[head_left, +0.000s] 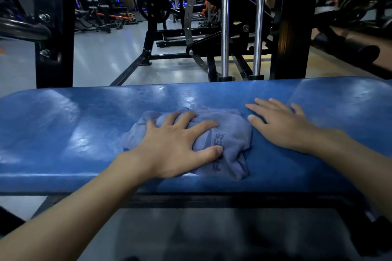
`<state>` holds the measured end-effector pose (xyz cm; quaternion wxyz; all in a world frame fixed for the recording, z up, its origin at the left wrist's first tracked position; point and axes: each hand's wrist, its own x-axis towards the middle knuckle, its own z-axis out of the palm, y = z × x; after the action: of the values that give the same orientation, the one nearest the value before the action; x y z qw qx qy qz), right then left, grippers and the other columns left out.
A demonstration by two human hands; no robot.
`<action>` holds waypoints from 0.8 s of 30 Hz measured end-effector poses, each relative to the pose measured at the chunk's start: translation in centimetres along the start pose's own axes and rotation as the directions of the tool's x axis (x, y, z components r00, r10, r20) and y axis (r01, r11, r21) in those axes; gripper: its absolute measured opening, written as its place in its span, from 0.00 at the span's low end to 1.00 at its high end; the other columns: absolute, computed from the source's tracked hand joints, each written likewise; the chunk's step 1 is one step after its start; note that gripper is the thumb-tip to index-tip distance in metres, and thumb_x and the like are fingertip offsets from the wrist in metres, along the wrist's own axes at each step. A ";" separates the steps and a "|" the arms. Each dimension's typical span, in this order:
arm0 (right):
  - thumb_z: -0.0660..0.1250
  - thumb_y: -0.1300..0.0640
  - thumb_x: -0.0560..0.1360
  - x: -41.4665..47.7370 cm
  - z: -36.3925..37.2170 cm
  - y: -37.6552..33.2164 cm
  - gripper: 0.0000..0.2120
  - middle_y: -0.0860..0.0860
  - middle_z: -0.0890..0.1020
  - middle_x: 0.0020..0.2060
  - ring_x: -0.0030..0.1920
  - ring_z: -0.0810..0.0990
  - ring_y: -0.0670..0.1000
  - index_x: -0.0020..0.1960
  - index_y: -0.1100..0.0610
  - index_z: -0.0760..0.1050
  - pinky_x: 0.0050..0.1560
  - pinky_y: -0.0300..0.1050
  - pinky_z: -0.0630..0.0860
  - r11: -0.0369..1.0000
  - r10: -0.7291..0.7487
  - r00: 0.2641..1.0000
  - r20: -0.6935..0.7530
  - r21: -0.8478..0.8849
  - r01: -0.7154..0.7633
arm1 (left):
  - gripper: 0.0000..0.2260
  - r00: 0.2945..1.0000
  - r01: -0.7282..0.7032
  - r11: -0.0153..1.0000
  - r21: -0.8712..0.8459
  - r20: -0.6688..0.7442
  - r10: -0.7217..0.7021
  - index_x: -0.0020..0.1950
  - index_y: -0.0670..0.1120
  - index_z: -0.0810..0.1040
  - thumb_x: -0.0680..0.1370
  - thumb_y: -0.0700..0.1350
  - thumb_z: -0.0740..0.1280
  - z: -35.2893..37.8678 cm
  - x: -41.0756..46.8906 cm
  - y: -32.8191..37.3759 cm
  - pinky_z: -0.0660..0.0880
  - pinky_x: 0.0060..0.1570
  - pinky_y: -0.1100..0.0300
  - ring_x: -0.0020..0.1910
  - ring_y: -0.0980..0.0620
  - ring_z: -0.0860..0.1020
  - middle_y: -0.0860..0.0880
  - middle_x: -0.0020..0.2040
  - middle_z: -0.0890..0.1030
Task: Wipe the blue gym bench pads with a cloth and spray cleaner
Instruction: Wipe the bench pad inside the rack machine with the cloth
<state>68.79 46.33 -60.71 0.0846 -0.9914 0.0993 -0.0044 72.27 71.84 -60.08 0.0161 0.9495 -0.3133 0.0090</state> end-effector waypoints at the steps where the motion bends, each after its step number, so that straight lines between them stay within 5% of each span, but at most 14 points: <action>1: 0.45 0.39 0.81 0.0 0.1 0.1 0.25 0.42 0.52 0.79 0.79 0.48 0.48 0.77 0.40 0.55 0.75 0.63 0.44 1.000 0.000 1.000 -0.005 0.006 0.000 | 0.34 1.000 0.005 1.000 -0.007 0.016 -0.004 0.71 0.76 0.49 0.64 0.79 0.39 0.0 0.9 -0.3 0.55 0.70 0.32 0.79 0.50 0.53 0.58 0.79 0.55; 14: 0.45 0.40 0.81 -0.1 0.1 -0.2 0.24 0.40 0.52 0.79 0.79 0.47 0.46 0.76 0.38 0.54 0.75 0.61 0.45 1.000 0.001 0.999 -0.047 0.008 -0.001 | 0.34 0.988 0.134 0.991 -0.020 0.080 -0.132 0.73 0.72 0.54 0.68 0.80 0.44 -0.6 16.4 -5.4 0.55 0.68 0.28 0.78 0.42 0.58 0.55 0.79 0.57; 18: 0.46 0.40 0.81 -0.3 0.0 -0.2 0.23 0.39 0.54 0.78 0.78 0.48 0.46 0.76 0.38 0.55 0.75 0.60 0.46 1.000 -0.001 0.998 -0.063 0.017 0.002 | 0.29 0.991 0.124 0.992 -0.016 0.051 -0.123 0.73 0.72 0.55 0.72 0.77 0.45 -0.3 15.2 -5.3 0.56 0.69 0.30 0.77 0.44 0.59 0.55 0.79 0.59; 24: 0.46 0.40 0.81 -0.5 -0.1 -0.4 0.24 0.41 0.55 0.78 0.78 0.49 0.47 0.76 0.38 0.57 0.75 0.61 0.45 0.999 0.012 0.998 -0.059 0.042 -0.009 | 0.35 0.994 0.089 0.996 -0.013 0.058 -0.088 0.72 0.75 0.53 0.65 0.79 0.38 -0.3 8.2 -3.9 0.54 0.71 0.32 0.79 0.45 0.55 0.54 0.80 0.57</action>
<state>68.33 46.77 -60.55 0.1024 -0.9884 0.1069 -0.0352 81.16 70.14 -59.61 0.0149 0.9621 -0.2714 -0.0215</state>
